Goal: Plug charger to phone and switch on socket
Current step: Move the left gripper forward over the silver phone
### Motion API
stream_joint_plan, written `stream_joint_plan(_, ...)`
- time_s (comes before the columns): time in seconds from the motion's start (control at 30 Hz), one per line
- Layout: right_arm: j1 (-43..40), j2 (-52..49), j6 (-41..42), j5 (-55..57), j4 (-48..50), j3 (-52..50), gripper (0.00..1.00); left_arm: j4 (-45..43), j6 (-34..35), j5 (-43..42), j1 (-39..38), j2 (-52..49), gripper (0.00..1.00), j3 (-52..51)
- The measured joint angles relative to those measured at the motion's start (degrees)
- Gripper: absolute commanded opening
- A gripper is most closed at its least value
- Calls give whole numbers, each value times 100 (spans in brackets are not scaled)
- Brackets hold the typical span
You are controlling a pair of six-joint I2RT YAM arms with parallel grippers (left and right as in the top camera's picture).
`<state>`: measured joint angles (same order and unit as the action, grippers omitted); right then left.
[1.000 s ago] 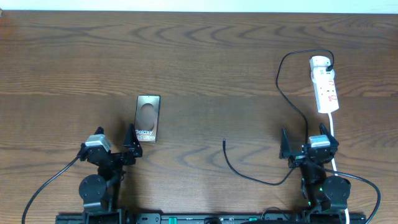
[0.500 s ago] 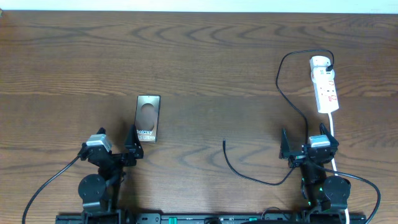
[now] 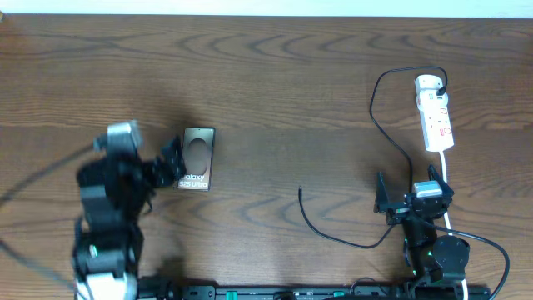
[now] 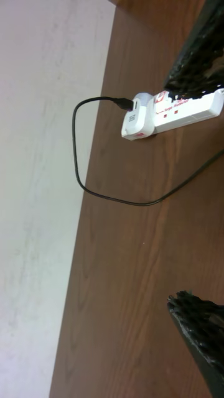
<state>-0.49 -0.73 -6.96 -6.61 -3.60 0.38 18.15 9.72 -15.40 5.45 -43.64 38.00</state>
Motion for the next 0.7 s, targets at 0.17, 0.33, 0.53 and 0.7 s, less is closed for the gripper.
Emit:
stream_joint_plan(0.17,0,0,0,0,2,0,99,1309,-302,-111,0,-1641,93,1617)
stream_joint_plan(0.33,0,0,0,0,0,0,99,2509,-634,-125,0,-2726,93,2938)
stream_joint_plan(0.53,0,0,0,2,0,0,99,3263,-935,-125,0,-3202,92,3462)
stream_joint_plan(0.7,0,0,0,0,0,0,99,3375,-1010,-125,0,-3250,93,3462)
